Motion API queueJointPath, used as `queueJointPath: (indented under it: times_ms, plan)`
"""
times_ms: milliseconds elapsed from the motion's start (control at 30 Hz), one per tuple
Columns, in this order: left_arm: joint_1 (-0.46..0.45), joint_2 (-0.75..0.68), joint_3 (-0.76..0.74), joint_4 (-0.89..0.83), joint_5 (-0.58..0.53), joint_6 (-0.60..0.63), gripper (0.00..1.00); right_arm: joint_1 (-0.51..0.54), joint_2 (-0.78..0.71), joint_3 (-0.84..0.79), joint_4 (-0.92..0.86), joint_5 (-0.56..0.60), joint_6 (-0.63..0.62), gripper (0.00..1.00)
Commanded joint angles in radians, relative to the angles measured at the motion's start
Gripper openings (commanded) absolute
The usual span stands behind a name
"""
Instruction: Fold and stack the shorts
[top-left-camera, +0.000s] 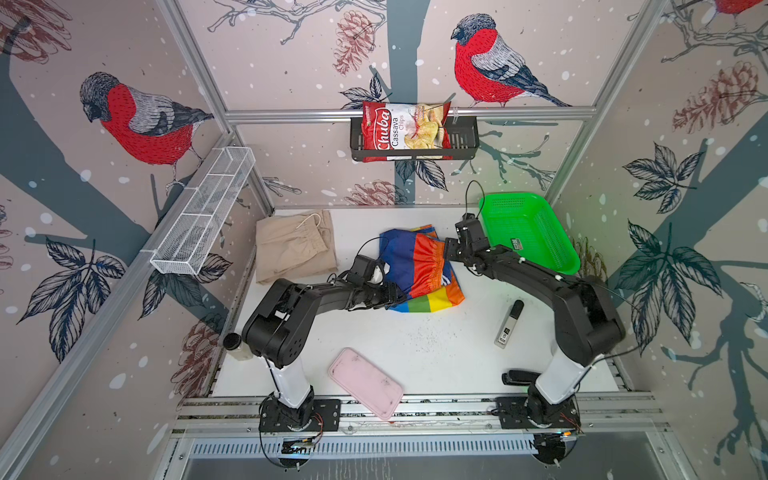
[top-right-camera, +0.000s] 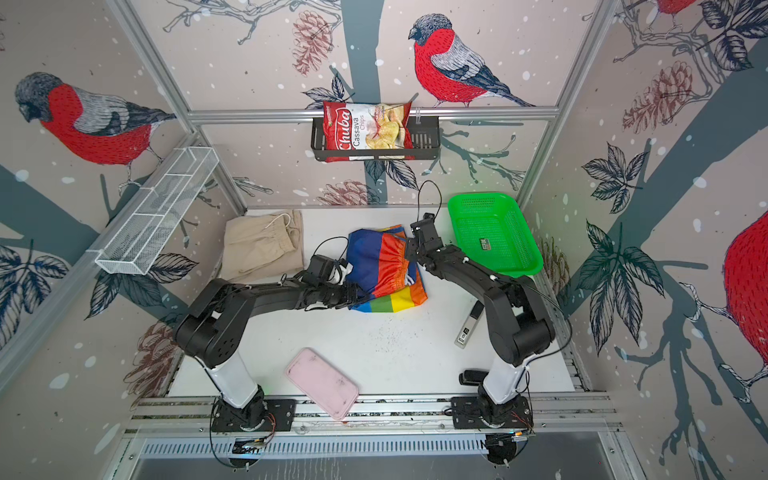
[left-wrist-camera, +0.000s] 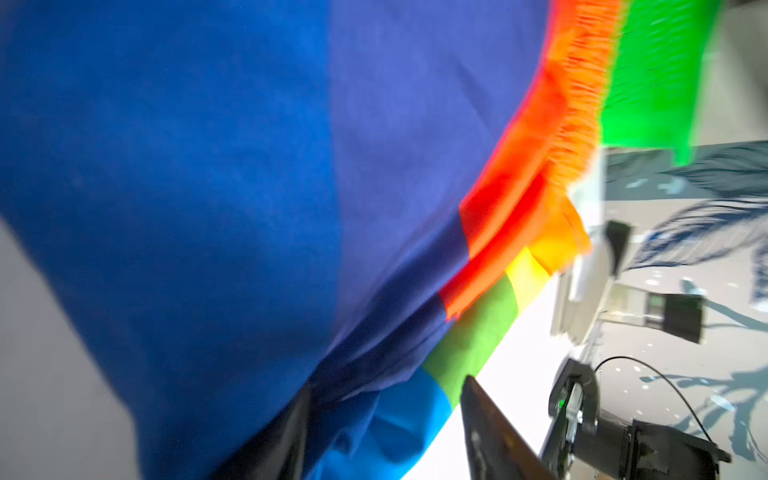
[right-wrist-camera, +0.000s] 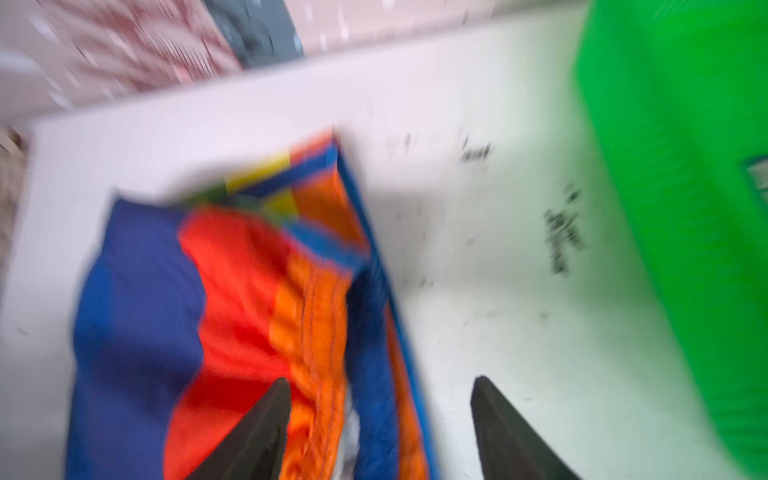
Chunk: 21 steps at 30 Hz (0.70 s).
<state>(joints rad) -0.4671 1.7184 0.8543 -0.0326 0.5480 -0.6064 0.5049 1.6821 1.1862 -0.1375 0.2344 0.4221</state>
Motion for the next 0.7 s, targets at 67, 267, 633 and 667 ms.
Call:
queueJointPath:
  times_ms: [67,267,633,667]
  plan:
    - [0.01,-0.175,0.082,-0.227,0.04,0.014,0.67,0.106,-0.109,-0.014,0.037,0.15,-0.052,0.74]
    - [0.133,-0.382,0.067,-0.275,0.021,0.011,0.69,0.352,-0.114,-0.069,0.182,0.239,-0.183,0.93]
    - [0.398,-0.401,-0.129,-0.311,-0.044,0.003,0.73,0.621,0.205,-0.006,0.251,0.191,-0.253,1.0]
    - [0.4,-0.385,-0.14,-0.294,-0.029,0.0,0.73,0.63,0.231,0.002,0.251,0.178,-0.253,0.99]
